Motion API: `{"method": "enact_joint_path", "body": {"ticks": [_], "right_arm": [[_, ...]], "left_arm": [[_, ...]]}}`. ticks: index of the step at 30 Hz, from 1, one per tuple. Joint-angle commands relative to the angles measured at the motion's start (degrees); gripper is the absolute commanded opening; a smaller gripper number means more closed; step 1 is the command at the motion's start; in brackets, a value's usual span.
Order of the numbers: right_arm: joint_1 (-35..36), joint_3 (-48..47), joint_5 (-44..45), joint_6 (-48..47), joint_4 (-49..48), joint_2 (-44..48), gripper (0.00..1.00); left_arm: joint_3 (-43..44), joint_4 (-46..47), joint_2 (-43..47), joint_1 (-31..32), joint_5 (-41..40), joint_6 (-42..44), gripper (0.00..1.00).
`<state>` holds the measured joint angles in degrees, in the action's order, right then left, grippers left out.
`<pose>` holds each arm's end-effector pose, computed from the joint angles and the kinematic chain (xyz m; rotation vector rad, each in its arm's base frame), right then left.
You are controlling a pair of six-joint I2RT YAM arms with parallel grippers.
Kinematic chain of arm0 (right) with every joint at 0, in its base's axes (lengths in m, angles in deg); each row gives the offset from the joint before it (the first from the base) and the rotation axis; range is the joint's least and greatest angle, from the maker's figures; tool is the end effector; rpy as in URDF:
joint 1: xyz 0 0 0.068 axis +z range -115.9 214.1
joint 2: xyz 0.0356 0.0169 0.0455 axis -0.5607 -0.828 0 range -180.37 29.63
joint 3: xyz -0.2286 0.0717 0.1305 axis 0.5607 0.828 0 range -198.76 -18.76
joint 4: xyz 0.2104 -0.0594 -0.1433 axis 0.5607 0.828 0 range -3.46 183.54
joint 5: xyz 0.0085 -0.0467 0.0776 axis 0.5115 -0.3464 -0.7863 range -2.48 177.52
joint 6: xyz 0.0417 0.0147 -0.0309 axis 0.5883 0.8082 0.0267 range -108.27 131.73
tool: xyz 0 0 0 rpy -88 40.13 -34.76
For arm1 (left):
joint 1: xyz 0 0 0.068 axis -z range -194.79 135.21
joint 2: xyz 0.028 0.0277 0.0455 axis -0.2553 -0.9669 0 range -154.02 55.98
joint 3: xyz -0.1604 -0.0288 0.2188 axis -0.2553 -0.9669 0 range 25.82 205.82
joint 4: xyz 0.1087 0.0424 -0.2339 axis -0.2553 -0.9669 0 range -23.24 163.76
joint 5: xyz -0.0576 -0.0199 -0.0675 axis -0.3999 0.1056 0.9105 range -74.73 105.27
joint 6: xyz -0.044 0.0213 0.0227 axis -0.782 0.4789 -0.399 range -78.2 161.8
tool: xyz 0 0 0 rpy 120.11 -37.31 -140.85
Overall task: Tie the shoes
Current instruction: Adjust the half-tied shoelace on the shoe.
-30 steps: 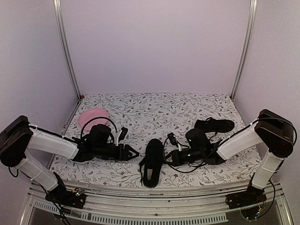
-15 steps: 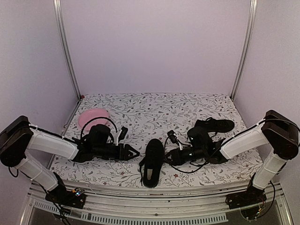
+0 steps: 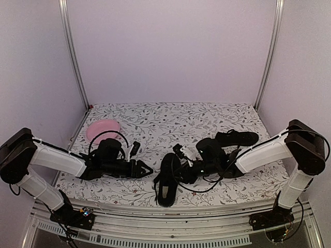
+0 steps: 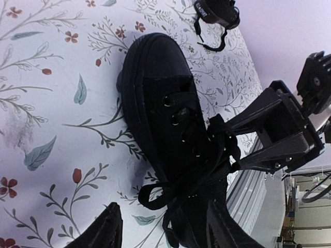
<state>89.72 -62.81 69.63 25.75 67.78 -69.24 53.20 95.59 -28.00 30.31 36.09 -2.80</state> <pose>0.1819 0.2852 0.1451 -1.0104 2.1302 0.9868 0.1782 -0.1969 0.1434 0.2434 2.4219 -1.2093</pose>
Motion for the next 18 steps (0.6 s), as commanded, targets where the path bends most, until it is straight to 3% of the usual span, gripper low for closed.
{"method": "enact_joint_path", "body": {"ticks": [1, 5, 11, 18], "right_arm": [[0.20, 0.64, -0.30, -1.97, -0.43, -0.47, 0.37], [0.21, 0.66, -0.13, -2.88, -0.57, -1.22, 0.34], [0.26, -0.18, -0.72, -3.88, -0.55, -2.29, 0.30], [0.26, -0.85, -1.89, -4.35, -0.57, -4.15, 0.26]], "left_arm": [[-0.65, 0.83, 0.98, -0.41, 0.34, 0.02, 0.55], [-0.57, 1.53, 0.29, -0.41, 1.31, 0.15, 0.53], [-0.64, 1.75, -1.14, 0.61, 4.05, 2.09, 0.43], [-0.50, 1.73, -4.59, 5.69, 4.15, 2.13, 0.41]]}}
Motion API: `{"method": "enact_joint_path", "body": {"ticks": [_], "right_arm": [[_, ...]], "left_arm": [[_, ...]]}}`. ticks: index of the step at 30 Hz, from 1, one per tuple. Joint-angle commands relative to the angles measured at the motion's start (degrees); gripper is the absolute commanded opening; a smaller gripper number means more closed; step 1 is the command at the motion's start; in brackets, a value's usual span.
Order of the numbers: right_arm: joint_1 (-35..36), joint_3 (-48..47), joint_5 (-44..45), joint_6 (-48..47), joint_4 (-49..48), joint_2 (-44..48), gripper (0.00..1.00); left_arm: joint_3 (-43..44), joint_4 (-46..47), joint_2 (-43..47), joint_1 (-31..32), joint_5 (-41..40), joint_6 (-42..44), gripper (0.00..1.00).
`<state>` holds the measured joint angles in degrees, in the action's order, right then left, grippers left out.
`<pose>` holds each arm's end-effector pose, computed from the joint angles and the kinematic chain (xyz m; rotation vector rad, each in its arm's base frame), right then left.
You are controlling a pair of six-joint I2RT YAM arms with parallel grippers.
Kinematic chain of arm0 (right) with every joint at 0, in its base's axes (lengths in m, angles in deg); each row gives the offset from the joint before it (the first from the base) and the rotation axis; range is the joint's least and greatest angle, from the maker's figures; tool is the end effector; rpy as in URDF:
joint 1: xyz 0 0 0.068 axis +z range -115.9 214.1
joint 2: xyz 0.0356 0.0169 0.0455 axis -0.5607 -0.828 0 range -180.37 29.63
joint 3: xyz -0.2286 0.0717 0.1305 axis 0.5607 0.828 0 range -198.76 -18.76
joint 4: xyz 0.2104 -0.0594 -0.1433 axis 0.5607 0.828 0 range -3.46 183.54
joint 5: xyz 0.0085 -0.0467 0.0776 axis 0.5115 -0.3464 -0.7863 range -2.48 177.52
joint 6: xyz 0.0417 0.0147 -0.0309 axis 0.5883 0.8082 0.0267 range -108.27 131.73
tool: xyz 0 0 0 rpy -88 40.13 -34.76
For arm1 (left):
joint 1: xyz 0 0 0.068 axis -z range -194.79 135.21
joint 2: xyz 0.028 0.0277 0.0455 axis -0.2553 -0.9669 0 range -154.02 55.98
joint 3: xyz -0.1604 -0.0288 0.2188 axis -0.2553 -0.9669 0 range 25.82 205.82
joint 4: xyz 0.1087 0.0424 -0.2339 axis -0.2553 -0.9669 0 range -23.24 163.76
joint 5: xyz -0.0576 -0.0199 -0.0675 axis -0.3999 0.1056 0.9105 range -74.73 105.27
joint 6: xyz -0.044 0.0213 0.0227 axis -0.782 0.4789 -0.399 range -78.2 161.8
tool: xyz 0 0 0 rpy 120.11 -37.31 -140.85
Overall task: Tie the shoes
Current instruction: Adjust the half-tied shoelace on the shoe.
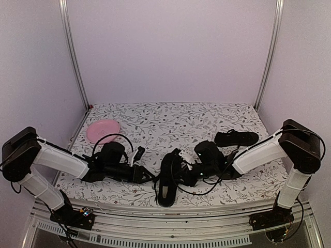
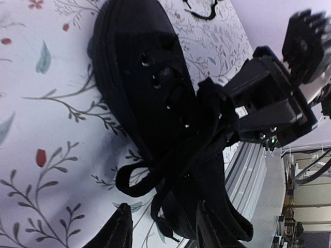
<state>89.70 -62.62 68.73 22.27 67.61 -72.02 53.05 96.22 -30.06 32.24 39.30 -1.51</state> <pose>0.1818 0.2858 0.1292 -1.0906 2.1354 0.9557 0.1704 -0.2043 0.1353 0.3455 2.4575 -1.2549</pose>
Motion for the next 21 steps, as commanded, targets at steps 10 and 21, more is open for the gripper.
{"method": "enact_joint_path", "body": {"ticks": [10, 21], "right_arm": [[0.27, -0.58, -0.75, -0.46, -0.37, -0.70, 0.06], [0.29, 0.71, -0.73, 0.84, -0.35, 0.76, 0.03]], "left_arm": [[0.47, 5.26, -8.05, 6.91, 1.01, -1.72, 0.39], [1.27, 6.24, -10.17, 8.10, -2.87, -3.34, 0.05]]}}
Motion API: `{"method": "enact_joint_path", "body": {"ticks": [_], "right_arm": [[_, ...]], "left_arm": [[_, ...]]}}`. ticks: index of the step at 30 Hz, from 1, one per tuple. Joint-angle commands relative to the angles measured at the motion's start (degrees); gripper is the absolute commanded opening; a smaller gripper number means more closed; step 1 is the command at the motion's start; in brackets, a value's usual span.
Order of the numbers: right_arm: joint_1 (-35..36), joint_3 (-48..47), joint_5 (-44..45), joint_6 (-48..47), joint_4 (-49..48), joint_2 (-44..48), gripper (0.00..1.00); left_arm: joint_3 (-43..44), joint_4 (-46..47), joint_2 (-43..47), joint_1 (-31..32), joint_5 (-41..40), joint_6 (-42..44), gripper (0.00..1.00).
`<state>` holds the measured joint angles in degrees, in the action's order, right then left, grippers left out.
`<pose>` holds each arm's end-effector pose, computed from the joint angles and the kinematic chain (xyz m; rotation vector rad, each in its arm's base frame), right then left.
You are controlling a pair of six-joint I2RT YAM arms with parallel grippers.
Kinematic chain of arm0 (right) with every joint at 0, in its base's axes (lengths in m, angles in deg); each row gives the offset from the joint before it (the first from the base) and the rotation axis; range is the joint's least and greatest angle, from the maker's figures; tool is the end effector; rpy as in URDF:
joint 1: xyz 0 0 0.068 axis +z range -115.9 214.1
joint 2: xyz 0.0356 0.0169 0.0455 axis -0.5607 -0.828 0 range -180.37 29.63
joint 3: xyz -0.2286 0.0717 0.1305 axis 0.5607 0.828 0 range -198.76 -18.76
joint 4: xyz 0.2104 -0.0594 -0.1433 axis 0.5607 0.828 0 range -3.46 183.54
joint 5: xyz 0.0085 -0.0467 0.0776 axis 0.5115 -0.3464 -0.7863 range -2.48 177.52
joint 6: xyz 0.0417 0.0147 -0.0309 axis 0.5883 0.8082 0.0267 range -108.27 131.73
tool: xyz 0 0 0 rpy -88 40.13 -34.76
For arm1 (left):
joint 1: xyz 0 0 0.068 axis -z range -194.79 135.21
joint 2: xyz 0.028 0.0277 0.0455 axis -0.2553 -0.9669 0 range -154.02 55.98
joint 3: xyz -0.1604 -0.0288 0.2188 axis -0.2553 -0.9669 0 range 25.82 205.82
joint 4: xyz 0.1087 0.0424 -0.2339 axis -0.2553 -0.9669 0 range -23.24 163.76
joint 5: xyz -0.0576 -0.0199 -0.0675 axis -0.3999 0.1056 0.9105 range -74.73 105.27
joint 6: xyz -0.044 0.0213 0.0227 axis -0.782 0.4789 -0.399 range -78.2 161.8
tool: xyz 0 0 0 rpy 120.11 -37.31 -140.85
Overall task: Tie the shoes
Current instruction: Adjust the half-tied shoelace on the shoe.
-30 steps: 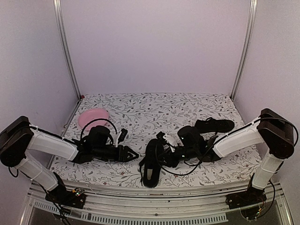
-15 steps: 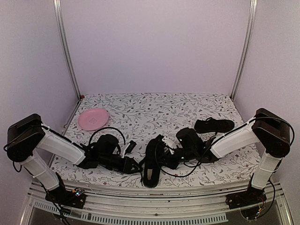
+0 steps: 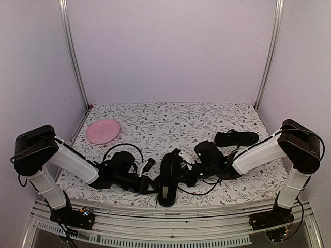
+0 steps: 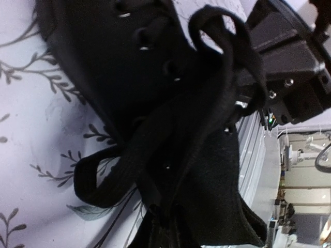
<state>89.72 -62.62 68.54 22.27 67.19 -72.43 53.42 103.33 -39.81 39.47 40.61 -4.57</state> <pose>0.1820 0.2864 0.1275 -1.0929 2.1348 0.9596 0.1489 -0.2331 0.1048 0.4545 2.5471 -1.3214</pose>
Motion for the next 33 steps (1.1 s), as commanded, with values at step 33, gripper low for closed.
{"method": "enact_joint_path", "body": {"ticks": [33], "right_arm": [[1.32, 7.79, 2.37, 11.81, 6.34, 7.31, 0.03]], "left_arm": [[28.44, -34.51, -6.06, -5.96, -21.96, 27.21, 0.02]]}}
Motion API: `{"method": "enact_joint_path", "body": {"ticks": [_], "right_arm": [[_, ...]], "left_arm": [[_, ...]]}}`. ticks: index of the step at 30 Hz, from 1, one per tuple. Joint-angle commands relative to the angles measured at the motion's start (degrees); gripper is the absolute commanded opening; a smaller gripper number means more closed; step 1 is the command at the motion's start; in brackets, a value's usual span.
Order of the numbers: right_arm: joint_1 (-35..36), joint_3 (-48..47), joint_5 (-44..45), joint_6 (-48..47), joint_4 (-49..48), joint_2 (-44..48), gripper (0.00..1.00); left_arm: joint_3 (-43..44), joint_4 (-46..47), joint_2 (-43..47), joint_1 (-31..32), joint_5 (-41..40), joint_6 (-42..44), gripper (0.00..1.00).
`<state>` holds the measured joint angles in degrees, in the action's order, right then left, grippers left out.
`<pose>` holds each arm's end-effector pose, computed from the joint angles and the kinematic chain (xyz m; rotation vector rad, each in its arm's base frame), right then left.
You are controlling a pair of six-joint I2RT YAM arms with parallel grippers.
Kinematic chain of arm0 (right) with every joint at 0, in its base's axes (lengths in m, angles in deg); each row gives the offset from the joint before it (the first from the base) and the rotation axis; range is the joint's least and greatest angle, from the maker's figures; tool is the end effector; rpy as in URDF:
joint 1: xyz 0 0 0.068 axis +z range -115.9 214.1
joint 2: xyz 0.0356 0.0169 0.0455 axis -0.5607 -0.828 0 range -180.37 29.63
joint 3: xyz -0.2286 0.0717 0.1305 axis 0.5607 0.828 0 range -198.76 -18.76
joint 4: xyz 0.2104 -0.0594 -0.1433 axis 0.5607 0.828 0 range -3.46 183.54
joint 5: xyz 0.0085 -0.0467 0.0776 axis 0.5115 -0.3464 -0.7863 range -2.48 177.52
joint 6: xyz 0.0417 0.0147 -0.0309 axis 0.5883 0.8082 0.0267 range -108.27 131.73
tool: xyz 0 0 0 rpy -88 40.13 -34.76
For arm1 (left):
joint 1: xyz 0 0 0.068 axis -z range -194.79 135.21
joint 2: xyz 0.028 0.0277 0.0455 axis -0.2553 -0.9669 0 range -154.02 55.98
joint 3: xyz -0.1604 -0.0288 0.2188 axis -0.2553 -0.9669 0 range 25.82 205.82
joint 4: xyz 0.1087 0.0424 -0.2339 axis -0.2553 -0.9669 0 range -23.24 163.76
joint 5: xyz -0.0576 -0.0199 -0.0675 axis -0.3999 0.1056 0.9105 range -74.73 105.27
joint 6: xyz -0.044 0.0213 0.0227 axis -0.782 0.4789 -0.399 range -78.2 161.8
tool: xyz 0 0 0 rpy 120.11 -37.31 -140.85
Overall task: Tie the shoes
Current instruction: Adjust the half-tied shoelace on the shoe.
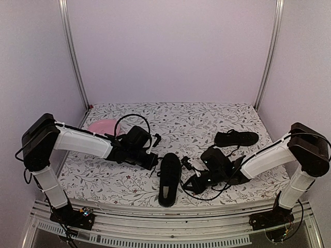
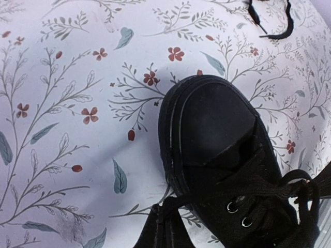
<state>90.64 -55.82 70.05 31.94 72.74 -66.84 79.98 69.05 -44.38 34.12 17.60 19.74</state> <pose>0.1574 0.2575 0.1183 -0.9470 2.3738 0.9535 0.2284 -0.2643 0.1529 0.6101 2.4766 -0.5677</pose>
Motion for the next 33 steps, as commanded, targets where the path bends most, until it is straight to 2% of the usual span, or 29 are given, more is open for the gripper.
{"method": "enact_joint_path", "body": {"ticks": [1, 3, 7, 12, 14, 20, 21, 25, 27, 29, 33], "right_arm": [[0.42, 1.13, 0.78, 2.45, 0.87, 1.74, 0.03], [0.42, 1.59, 0.54, 3.17, 0.87, 1.82, 0.03], [0.42, 2.40, 0.26, 3.99, 0.97, 2.30, 0.03], [0.38, 2.99, -0.01, 4.35, 1.23, 2.94, 0.03], [0.42, 3.50, -0.10, 4.71, 1.16, 3.24, 0.04], [0.40, 5.35, -0.92, 5.62, 1.04, 4.70, 0.10], [0.42, 5.62, -1.00, 5.70, 1.01, 4.97, 0.15], [0.33, 7.02, 0.14, 6.84, -0.76, 8.64, 0.47], [-0.41, 8.32, 0.20, 7.80, -3.52, 10.89, 0.58], [-2.34, 9.62, -1.25, 9.03, -7.77, 11.83, 0.62], [-4.24, 7.56, -2.56, 9.39, -11.65, 9.04, 0.60]], "left_arm": [[1.92, -0.09, -1.72, -0.61, 1.45, 2.90, 0.03], [1.65, 0.43, -1.73, -0.60, 2.11, 2.65, 0.06], [0.79, 0.76, -0.91, -0.60, 2.40, 1.66, 0.18], [-2.34, 0.63, 3.12, -0.82, 1.42, 0.09, 0.48], [-4.26, 0.30, 5.48, -0.89, 0.98, -0.83, 0.53], [-11.87, 1.90, 13.99, -0.95, 2.03, -4.80, 0.58], [-13.26, 3.18, 15.57, -1.00, 3.08, -5.84, 0.58], [-18.47, 12.17, 20.04, -0.95, 10.66, -10.11, 0.58], [-20.20, 16.91, 20.81, -0.94, 14.03, -12.05, 0.57], [-21.25, 21.17, 20.38, -0.97, 16.63, -13.27, 0.56], [-20.18, 23.73, 16.90, -0.97, 20.84, -12.64, 0.54]]}}
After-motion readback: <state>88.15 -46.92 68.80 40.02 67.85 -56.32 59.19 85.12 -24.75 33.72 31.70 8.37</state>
